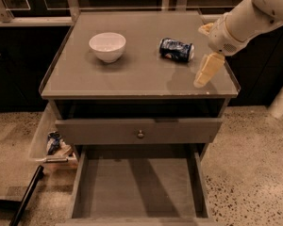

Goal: Place pepsi can into middle drawer

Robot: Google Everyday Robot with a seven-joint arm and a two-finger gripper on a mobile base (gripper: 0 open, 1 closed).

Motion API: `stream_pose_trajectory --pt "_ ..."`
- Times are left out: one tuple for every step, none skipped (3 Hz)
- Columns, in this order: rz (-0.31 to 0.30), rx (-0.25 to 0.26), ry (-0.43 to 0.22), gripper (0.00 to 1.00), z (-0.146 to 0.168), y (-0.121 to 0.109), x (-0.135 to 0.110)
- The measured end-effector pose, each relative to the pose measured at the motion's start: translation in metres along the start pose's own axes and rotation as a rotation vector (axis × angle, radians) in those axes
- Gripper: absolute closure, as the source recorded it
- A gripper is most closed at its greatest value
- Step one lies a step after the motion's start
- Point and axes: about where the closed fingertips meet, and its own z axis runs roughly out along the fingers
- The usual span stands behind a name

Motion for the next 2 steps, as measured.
stream_pose_trajectory --pt "0.031 0.003 -0.048 0.0 0.0243 -0.0214 0.0085" --pt "0.035 0.004 -0.052 0.0 0.0274 -0.024 0.0095"
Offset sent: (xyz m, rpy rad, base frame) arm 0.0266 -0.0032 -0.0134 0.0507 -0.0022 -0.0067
